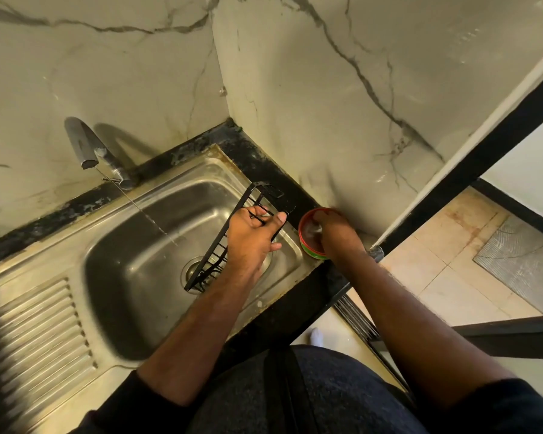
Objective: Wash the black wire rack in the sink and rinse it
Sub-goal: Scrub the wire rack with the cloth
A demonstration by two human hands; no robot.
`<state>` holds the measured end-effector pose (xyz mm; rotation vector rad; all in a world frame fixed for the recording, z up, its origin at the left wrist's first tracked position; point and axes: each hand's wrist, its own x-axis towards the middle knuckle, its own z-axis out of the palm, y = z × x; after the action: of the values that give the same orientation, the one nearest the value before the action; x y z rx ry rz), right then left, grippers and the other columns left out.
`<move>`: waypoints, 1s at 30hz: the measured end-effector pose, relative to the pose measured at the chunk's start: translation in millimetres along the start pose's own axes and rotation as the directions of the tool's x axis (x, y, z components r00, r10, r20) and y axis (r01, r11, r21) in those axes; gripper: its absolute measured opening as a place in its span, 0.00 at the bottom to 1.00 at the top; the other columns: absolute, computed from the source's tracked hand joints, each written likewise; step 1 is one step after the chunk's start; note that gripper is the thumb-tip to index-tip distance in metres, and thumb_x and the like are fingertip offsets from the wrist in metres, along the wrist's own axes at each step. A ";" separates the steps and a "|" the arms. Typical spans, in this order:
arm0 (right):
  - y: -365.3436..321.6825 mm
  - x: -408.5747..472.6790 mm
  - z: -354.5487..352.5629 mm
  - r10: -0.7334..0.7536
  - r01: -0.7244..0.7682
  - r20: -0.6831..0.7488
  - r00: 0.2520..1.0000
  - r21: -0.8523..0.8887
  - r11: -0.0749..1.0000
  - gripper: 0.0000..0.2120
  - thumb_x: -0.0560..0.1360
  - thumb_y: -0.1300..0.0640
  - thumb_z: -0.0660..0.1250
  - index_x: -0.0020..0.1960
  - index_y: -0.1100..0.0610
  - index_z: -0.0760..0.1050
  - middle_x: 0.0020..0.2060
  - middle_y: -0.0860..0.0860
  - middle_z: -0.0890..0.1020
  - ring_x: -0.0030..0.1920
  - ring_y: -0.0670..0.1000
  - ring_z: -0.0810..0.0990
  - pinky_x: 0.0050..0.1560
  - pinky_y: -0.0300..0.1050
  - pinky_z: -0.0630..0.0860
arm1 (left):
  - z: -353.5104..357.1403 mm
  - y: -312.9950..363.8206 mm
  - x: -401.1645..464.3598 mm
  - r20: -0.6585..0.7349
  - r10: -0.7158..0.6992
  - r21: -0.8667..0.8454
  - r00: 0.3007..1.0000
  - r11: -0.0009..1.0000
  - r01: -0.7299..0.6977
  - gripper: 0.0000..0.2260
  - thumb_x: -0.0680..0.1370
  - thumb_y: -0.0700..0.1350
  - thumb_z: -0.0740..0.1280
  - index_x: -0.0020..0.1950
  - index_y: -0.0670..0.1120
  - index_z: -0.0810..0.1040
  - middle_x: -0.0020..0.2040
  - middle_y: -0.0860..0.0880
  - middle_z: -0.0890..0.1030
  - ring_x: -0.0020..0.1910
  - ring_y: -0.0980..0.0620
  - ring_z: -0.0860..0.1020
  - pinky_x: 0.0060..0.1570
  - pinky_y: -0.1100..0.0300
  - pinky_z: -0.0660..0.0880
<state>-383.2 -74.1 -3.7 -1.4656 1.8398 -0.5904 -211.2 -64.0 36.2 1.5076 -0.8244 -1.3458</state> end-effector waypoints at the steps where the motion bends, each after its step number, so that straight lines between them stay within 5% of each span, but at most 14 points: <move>1: 1.0 0.1 -0.4 0.052 -0.053 0.007 0.999 0.109 0.993 0.16 0.80 0.56 0.61 0.66 0.59 0.76 0.63 0.59 0.79 0.37 0.45 0.79 0.35 0.37 0.75 | -0.2 0.6 -0.2 0.002 0.000 0.005 1.000 1.000 0.000 0.14 0.75 0.40 0.76 0.54 0.43 0.73 0.42 0.48 0.78 0.47 0.53 0.83 0.36 0.54 0.83; 3: 1.5 -0.4 -1.5 0.043 -0.045 0.035 0.998 0.075 0.996 0.16 0.79 0.57 0.62 0.66 0.58 0.77 0.62 0.59 0.79 0.42 0.46 0.80 0.37 0.39 0.75 | -0.6 0.7 0.4 0.003 -0.002 0.009 1.000 1.000 0.002 0.14 0.75 0.41 0.76 0.55 0.43 0.73 0.43 0.47 0.78 0.47 0.53 0.83 0.37 0.52 0.83; 6: -3.3 1.7 -7.8 0.024 0.007 0.114 0.993 -0.268 0.963 0.16 0.79 0.59 0.66 0.67 0.59 0.75 0.63 0.59 0.78 0.61 0.59 0.78 0.53 0.47 0.77 | -1.1 1.7 0.9 0.004 -0.002 0.015 1.000 1.000 0.002 0.14 0.75 0.41 0.77 0.55 0.43 0.74 0.45 0.45 0.78 0.48 0.53 0.83 0.39 0.51 0.84; 8: -5.5 3.7 -13.4 -0.015 0.051 0.081 0.997 -0.457 0.888 0.17 0.78 0.59 0.68 0.66 0.58 0.76 0.63 0.56 0.77 0.65 0.58 0.74 0.61 0.45 0.72 | -0.9 1.8 1.5 0.005 0.000 0.020 1.000 1.000 0.000 0.13 0.75 0.41 0.76 0.53 0.44 0.74 0.45 0.45 0.78 0.48 0.54 0.83 0.39 0.51 0.84; 14: -8.2 6.5 -23.9 0.014 -0.009 0.018 1.000 -0.288 0.957 0.16 0.76 0.65 0.68 0.62 0.54 0.79 0.57 0.52 0.76 0.54 0.55 0.78 0.48 0.41 0.72 | 5.3 0.6 1.9 0.019 0.043 0.072 0.999 0.996 -0.044 0.10 0.76 0.41 0.76 0.48 0.46 0.75 0.40 0.48 0.80 0.44 0.54 0.84 0.35 0.55 0.82; 17: -14.7 0.4 -27.6 0.168 -0.170 0.034 0.985 0.075 0.983 0.15 0.80 0.67 0.60 0.57 0.51 0.79 0.52 0.50 0.74 0.52 0.54 0.74 0.49 0.49 0.77 | 7.2 -0.6 0.6 0.024 0.045 0.078 0.999 0.996 -0.047 0.12 0.75 0.41 0.76 0.53 0.41 0.76 0.43 0.45 0.82 0.45 0.51 0.85 0.36 0.54 0.83; 19: -17.2 -3.6 -28.0 0.290 -0.285 0.041 0.956 0.358 0.889 0.11 0.80 0.64 0.61 0.49 0.51 0.78 0.52 0.52 0.77 0.54 0.56 0.76 0.55 0.54 0.78 | 7.9 -0.7 0.2 0.021 0.040 0.075 0.999 0.996 -0.042 0.14 0.75 0.41 0.77 0.55 0.41 0.76 0.45 0.44 0.83 0.47 0.50 0.85 0.36 0.54 0.83; 22: -19.6 -4.3 -28.6 0.391 -0.360 0.069 0.918 0.560 0.746 0.04 0.80 0.55 0.63 0.48 0.53 0.76 0.52 0.55 0.81 0.54 0.57 0.79 0.58 0.56 0.78 | 8.4 0.8 -0.3 0.020 0.043 0.075 0.999 0.996 -0.044 0.12 0.75 0.41 0.76 0.51 0.45 0.75 0.44 0.45 0.82 0.46 0.51 0.84 0.35 0.55 0.82; 24: -16.6 -2.9 -31.3 0.358 -0.338 0.073 0.931 0.542 0.770 0.08 0.78 0.53 0.68 0.55 0.55 0.75 0.51 0.54 0.80 0.53 0.57 0.79 0.56 0.56 0.79 | 8.6 2.1 -0.7 0.024 0.045 0.071 0.999 0.996 -0.047 0.11 0.76 0.41 0.76 0.50 0.46 0.74 0.43 0.46 0.81 0.46 0.53 0.84 0.35 0.55 0.82; 27: -9.5 -1.2 -31.8 0.215 -0.227 0.073 0.974 0.280 0.933 0.23 0.74 0.57 0.74 0.66 0.55 0.70 0.56 0.53 0.74 0.56 0.57 0.75 0.54 0.56 0.80 | 8.2 2.3 -0.5 0.026 0.048 0.070 0.998 0.996 -0.050 0.11 0.76 0.41 0.76 0.49 0.46 0.75 0.43 0.47 0.81 0.46 0.53 0.84 0.35 0.55 0.83; 30: -11.4 -0.5 -29.1 0.174 -0.176 0.090 0.981 0.025 0.984 0.26 0.75 0.60 0.73 0.70 0.55 0.68 0.60 0.56 0.75 0.60 0.58 0.75 0.56 0.52 0.78 | 6.9 0.4 0.9 0.028 0.046 0.076 0.999 0.996 -0.048 0.12 0.75 0.41 0.76 0.53 0.42 0.75 0.38 0.49 0.78 0.45 0.52 0.84 0.36 0.54 0.83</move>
<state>-397.8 -78.7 23.6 -1.2716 1.8579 -0.4611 -217.8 -66.3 36.4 1.5230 -0.9323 -1.3152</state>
